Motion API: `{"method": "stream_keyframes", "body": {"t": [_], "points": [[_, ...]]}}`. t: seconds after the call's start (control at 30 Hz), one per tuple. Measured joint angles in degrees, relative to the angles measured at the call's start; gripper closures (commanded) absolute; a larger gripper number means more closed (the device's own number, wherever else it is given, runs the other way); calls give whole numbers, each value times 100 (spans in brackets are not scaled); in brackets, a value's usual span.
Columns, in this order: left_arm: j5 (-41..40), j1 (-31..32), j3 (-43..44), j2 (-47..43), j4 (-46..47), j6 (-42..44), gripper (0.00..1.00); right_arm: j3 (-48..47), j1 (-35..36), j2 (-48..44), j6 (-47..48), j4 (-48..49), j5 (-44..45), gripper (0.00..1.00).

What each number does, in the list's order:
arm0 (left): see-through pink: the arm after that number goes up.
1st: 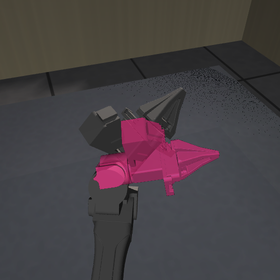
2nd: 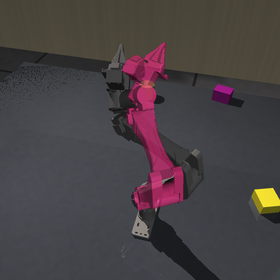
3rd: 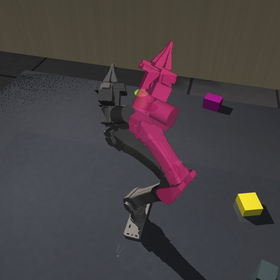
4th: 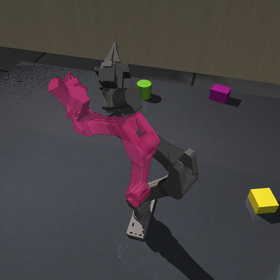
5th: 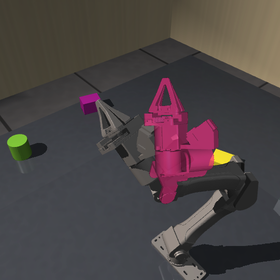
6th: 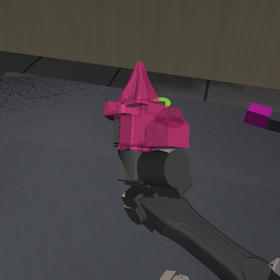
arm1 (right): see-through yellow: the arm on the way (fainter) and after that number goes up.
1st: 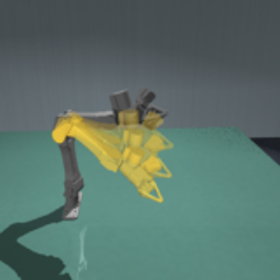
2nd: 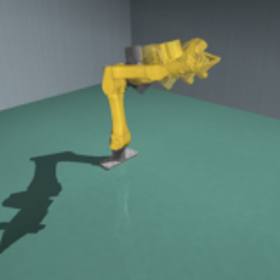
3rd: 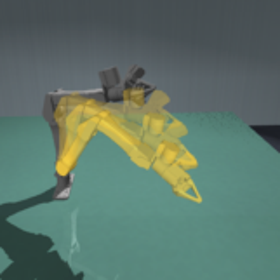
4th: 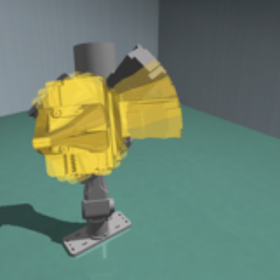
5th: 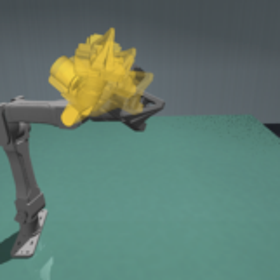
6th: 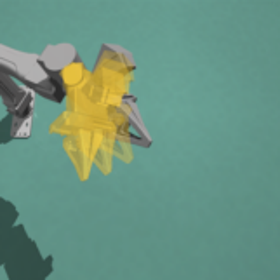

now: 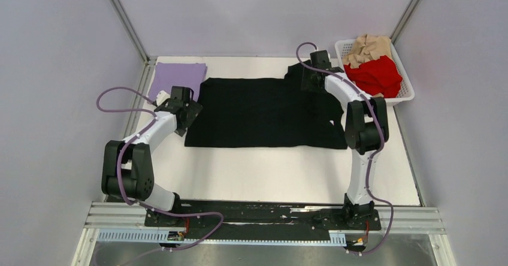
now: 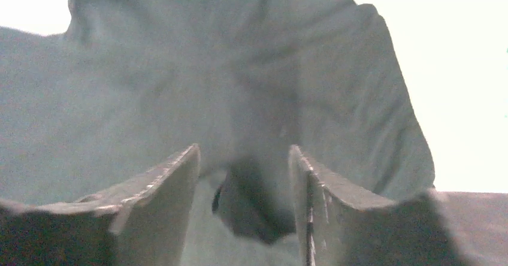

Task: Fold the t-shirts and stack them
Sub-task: Fold the flattened tshirt in 1/3 of the way

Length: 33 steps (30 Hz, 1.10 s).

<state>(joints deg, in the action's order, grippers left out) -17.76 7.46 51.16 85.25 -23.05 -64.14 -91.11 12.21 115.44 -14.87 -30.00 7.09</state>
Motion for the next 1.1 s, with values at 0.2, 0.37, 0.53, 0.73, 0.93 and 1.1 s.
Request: {"method": "stream_keyframes", "body": {"t": [0.2,0.37,0.53,0.73,0.93,1.1], "points": [[-13,-74,710,-142,7,267,0,-643,-127,529,-55,129,476,0],[590,-74,678,-516,184,686,0,693,-24,-708,-352,212,348,0],[1322,46,382,-511,404,955,0,2116,155,-2243,-688,450,-404,0],[1952,280,15,-291,691,1126,0,2658,343,-2345,-769,822,-1591,0],[2175,304,-295,44,922,1207,0,2452,345,-1410,-802,999,-1510,0],[2109,249,-310,367,918,1351,0,1698,142,-568,-785,1069,-1012,0]]}}
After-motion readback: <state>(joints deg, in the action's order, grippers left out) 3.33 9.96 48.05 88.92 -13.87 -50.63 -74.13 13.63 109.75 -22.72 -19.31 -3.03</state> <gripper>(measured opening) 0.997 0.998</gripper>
